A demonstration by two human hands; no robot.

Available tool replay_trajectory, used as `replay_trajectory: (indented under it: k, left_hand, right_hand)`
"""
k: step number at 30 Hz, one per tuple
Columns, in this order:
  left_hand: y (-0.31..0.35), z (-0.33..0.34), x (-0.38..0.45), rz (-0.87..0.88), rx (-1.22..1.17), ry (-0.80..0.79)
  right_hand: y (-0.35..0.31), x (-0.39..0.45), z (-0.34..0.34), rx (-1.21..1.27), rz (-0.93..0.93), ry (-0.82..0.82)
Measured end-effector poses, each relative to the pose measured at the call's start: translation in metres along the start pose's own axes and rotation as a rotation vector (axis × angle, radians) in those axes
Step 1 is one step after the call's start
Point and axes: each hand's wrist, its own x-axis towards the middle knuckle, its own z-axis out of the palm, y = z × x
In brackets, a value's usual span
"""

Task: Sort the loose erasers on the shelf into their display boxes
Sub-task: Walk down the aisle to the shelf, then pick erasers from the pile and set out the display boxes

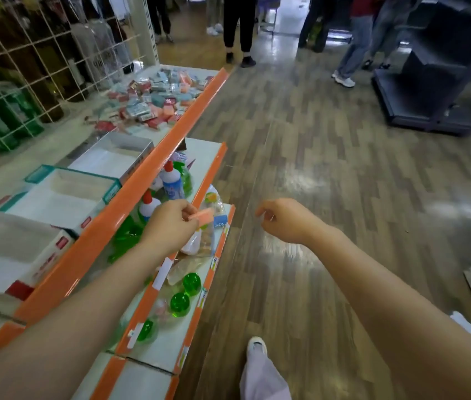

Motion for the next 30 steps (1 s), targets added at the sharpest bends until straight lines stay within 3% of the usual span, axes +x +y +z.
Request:
replay_trajectory:
  k: [16,23,30]
  left_hand:
    - [0.064,0.015,0.238,-0.071,0.024,0.211]
    - [0.068,0.008,0.314,-0.070,0.139,0.246]
    - [0.062,-0.021,0.412,-0.151,0.078,0.372]
  right_hand:
    - [0.085,0.236,-0.114,-0.056,-0.131,0.031]
    - [0.093,0.328,-0.129,-0.020,-0.201,0.025]
    - [0.078,0.442,-0.162,-0.056,-0.291,0.016]
